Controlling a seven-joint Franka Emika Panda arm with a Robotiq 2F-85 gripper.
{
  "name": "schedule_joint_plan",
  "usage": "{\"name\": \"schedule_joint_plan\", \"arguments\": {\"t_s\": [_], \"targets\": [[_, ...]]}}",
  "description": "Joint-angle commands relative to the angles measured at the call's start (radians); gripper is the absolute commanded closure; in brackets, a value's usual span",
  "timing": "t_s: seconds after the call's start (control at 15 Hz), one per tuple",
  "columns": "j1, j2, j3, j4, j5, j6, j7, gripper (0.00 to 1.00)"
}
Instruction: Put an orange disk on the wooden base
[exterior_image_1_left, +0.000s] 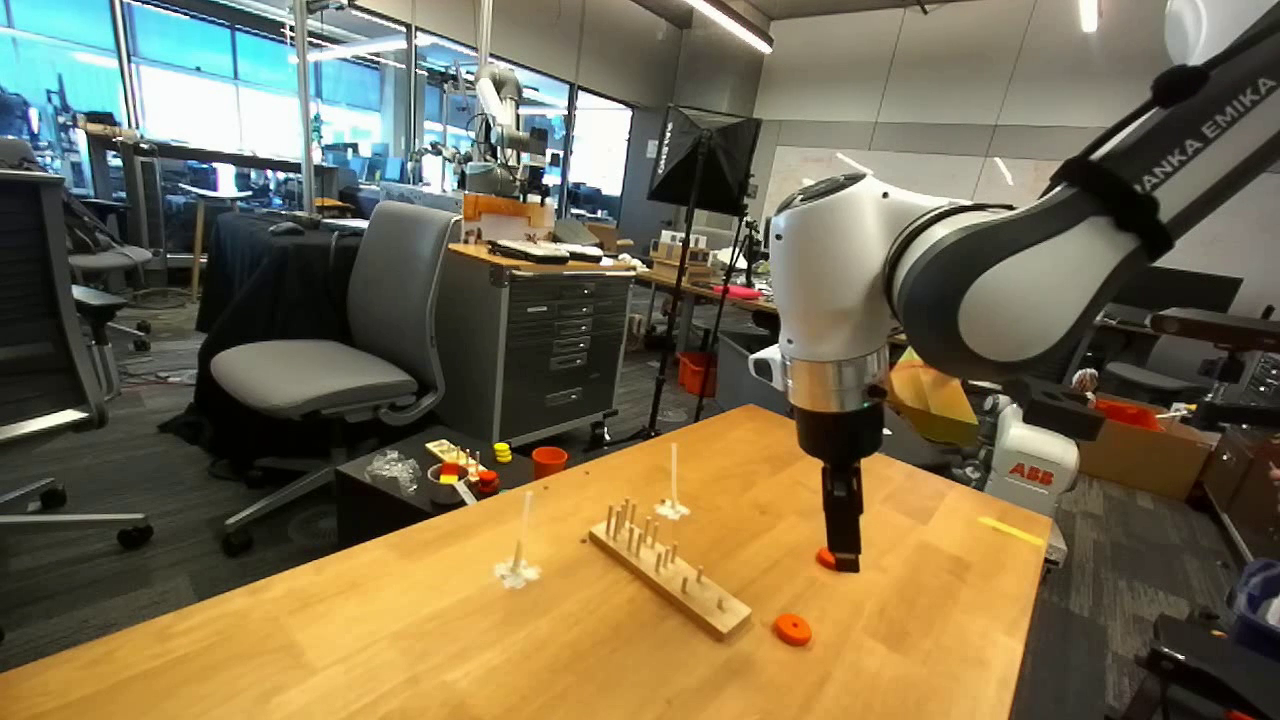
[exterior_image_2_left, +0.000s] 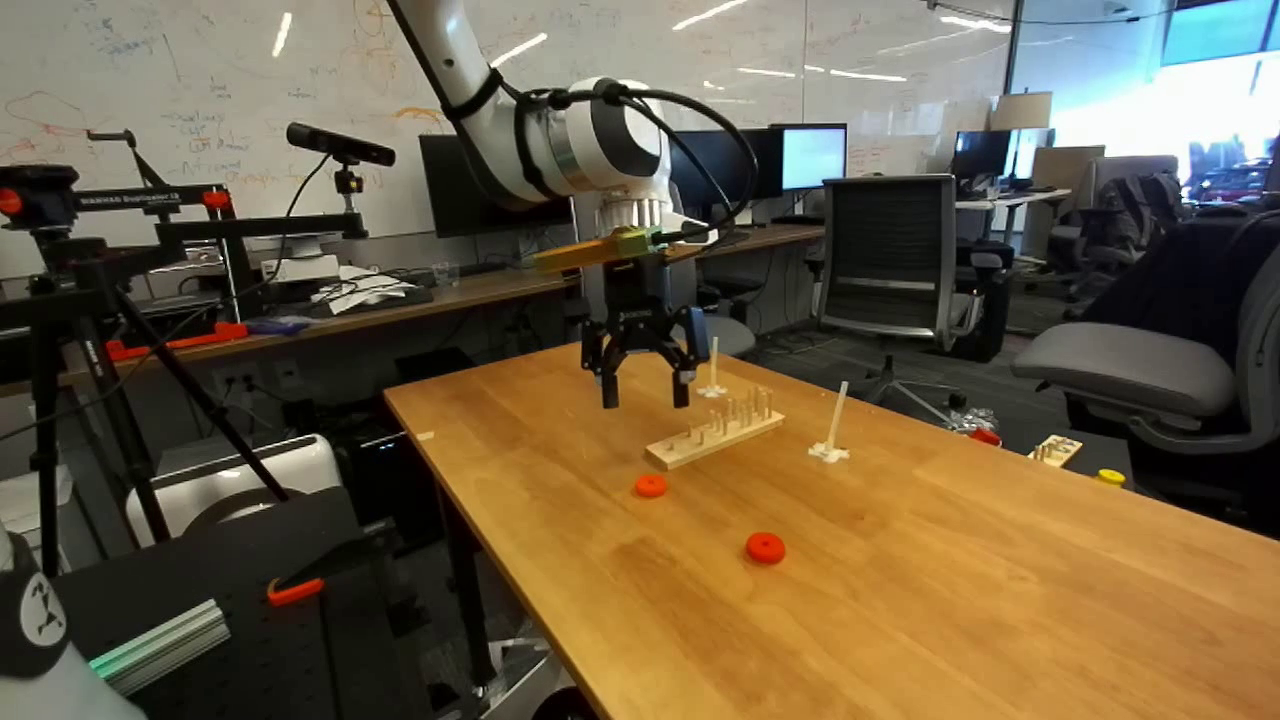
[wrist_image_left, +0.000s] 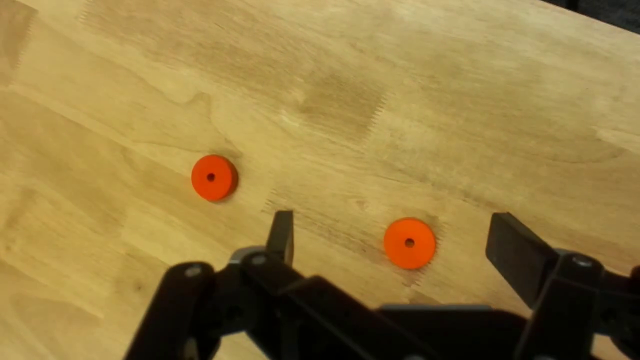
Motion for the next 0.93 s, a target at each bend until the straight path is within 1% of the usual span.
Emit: {"name": "schedule_joint_plan", "arguments": {"t_s": [0.0,0.07,0.2,0.47,0.67,0.87], "targets": [[0.021,-0.001,-0.021,0.001,0.010,0.000,-0.007,0.00],[0.021,-0.001,-0.021,0.002,0.010,0.000,-0.008,0.00],[0.010,0.012,-0.005,0.006,0.046,-0.007,-0.061,0.00],[-0.008,0.023,0.022,-0.015,0.125,0.022,-0.183,0.00],[-0.011,0.032,0.017,-0.022,0.161,0.062,-0.209,0.00],[-0.014,0.062,0.012,-0.010,0.199,0.128,-0.193,0.00]]}}
